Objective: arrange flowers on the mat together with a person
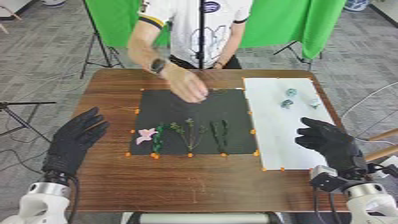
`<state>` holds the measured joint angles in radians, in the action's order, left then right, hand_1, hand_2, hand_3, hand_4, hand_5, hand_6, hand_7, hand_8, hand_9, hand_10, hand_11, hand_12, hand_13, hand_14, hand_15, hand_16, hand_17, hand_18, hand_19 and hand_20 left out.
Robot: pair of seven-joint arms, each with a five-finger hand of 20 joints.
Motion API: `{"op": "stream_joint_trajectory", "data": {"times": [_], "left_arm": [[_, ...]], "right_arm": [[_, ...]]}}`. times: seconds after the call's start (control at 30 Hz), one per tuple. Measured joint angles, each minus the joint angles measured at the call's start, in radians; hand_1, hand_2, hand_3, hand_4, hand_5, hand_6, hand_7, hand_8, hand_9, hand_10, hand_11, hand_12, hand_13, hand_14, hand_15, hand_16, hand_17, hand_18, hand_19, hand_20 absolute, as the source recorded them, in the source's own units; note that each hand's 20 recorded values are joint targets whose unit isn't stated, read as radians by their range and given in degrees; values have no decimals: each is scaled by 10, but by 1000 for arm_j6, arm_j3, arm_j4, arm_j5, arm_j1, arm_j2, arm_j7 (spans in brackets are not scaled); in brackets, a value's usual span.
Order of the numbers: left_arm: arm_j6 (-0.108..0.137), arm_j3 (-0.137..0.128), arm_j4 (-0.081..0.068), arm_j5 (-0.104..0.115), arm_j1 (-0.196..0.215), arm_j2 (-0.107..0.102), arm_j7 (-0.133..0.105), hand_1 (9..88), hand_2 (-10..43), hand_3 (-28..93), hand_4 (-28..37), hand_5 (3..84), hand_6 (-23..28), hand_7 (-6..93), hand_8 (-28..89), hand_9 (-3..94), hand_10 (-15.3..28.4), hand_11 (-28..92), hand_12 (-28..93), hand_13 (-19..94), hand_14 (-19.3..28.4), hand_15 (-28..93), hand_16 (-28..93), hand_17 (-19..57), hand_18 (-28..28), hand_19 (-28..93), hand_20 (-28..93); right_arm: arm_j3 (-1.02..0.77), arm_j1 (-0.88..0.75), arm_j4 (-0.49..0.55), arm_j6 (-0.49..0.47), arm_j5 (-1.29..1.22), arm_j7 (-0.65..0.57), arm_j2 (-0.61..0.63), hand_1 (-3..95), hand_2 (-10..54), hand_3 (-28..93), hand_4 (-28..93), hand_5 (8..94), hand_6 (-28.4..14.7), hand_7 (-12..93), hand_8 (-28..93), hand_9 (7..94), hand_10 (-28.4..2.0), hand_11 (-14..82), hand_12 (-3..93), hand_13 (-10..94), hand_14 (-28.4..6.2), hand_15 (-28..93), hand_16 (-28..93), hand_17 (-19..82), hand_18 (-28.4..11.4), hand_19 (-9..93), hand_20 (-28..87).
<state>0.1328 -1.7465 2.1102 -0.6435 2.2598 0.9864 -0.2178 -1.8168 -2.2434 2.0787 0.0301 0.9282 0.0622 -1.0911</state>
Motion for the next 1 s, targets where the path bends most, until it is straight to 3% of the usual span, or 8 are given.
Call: {"op": "stream_joint_trajectory", "data": {"times": [0.87,1.0], "left_arm": [[5,-19,8,2,19,-11,2,285,21,726,-197,398,60,181,-92,339,141,275,126,278,162,379,-19,-70,207,486,101],[5,-17,7,2,18,-13,2,285,21,726,-197,397,59,179,-91,339,141,275,126,277,162,378,-19,-70,207,486,101]], "right_arm": [[8,43,-14,-14,27,-3,22,198,61,902,-219,516,-31,238,-125,516,-157,270,262,455,-130,489,216,164,-208,577,327],[10,43,-15,-6,32,4,24,226,9,884,-229,515,-31,240,-127,514,-154,273,261,464,-125,497,217,184,-203,615,349]]}}
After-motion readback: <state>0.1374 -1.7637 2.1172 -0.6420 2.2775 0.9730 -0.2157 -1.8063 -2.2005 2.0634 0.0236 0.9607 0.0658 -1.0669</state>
